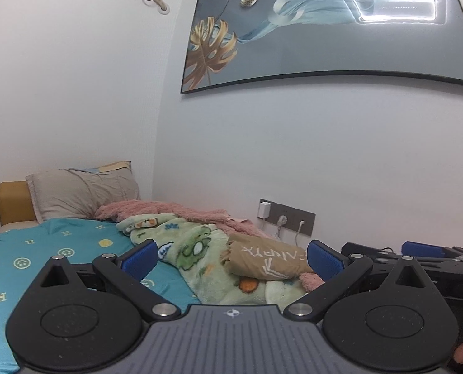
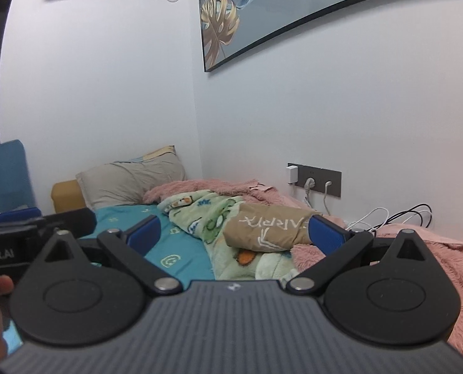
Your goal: Fold clothes
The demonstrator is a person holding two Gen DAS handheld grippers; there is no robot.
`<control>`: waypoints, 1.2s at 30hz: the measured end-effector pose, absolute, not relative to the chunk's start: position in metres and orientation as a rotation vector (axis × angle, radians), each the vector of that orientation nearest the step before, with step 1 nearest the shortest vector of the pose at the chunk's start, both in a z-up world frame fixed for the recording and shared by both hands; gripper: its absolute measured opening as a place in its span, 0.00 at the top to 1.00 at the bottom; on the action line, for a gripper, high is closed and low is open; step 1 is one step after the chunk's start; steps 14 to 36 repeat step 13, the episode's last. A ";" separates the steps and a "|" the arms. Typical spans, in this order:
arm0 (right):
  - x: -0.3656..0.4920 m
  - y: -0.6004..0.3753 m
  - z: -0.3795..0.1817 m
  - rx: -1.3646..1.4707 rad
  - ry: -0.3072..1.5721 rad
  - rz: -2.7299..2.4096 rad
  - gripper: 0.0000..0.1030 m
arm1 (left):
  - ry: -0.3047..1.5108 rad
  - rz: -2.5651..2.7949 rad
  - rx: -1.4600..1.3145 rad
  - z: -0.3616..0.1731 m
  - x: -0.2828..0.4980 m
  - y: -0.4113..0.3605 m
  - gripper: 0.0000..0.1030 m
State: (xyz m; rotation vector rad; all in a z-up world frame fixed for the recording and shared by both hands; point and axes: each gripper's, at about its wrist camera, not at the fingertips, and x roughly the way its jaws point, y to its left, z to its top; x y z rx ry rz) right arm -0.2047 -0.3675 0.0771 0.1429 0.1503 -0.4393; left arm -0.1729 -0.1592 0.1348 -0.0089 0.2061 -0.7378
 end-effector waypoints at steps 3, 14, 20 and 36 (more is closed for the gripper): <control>-0.206 -0.364 0.079 0.125 0.148 -0.450 0.00 | 0.215 -0.731 -0.009 0.132 -0.172 -0.155 0.00; -0.207 -0.355 0.079 0.091 0.155 -0.457 0.00 | 0.196 -0.685 -0.009 0.133 -0.171 -0.142 0.00; -0.207 -0.355 0.079 0.091 0.155 -0.457 0.00 | 0.196 -0.685 -0.009 0.133 -0.171 -0.142 0.00; -0.207 -0.355 0.079 0.091 0.155 -0.457 0.00 | 0.196 -0.685 -0.009 0.133 -0.171 -0.142 0.00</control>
